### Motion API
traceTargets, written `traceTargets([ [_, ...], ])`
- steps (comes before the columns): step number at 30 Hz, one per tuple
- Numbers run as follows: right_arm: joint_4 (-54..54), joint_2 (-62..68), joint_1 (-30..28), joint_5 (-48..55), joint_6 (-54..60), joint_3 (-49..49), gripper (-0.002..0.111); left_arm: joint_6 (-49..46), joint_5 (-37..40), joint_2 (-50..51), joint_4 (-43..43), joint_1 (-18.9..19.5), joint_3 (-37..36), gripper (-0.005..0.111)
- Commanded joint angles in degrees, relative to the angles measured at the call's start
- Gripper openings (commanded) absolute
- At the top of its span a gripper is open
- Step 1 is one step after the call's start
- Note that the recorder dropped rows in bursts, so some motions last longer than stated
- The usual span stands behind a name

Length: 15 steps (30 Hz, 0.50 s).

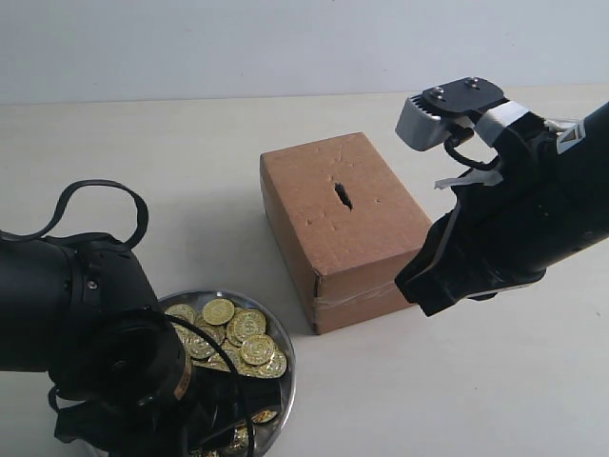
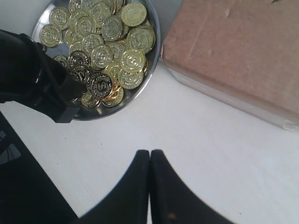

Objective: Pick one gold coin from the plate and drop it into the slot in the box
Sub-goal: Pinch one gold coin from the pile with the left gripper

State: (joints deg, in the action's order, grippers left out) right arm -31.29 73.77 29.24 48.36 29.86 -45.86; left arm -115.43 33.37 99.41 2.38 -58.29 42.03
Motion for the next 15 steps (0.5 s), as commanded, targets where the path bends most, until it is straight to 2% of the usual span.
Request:
traceTargets([
  [1,-0.26,0.25,0.13,-0.26,0.47,-0.23,0.000,0.25,-0.88,0.45,0.00,-0.37,0.07,0.043],
  [6,-0.26,0.25,0.13,-0.26,0.47,-0.23,0.000,0.40,-0.88,0.45,0.00,-0.37,0.07,0.029],
  [15,-0.26,0.25,0.13,-0.26,0.62,-0.23,0.000,2.92,-0.88,0.05,1.02,-0.37,0.07,0.030],
])
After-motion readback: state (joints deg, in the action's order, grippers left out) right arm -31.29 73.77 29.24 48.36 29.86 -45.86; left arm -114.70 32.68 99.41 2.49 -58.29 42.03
